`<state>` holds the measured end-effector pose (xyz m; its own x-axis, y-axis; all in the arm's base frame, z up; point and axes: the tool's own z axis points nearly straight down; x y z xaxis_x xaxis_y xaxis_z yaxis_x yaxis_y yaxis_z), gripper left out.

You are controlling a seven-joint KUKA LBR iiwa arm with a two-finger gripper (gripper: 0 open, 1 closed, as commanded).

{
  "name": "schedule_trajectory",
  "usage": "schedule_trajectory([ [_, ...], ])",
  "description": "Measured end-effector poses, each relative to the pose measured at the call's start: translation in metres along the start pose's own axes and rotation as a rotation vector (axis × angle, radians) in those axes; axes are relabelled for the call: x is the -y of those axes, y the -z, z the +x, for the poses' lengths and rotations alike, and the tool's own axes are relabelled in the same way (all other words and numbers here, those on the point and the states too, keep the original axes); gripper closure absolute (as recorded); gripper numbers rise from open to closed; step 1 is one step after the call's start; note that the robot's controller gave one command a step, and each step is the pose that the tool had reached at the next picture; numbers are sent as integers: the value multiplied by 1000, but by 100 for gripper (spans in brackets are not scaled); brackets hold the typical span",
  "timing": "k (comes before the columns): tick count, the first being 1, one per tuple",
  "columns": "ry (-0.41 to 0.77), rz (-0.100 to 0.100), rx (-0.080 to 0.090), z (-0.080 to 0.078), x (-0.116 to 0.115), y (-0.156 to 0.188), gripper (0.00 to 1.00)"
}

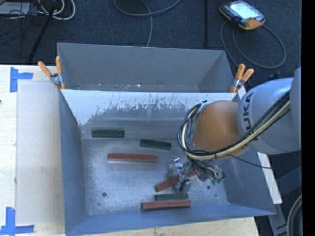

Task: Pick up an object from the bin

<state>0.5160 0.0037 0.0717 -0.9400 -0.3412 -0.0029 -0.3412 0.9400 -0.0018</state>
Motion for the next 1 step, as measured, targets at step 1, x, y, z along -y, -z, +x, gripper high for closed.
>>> schedule_trajectory([
  [1, 0, 0, 0, 0, 0, 0, 100],
])
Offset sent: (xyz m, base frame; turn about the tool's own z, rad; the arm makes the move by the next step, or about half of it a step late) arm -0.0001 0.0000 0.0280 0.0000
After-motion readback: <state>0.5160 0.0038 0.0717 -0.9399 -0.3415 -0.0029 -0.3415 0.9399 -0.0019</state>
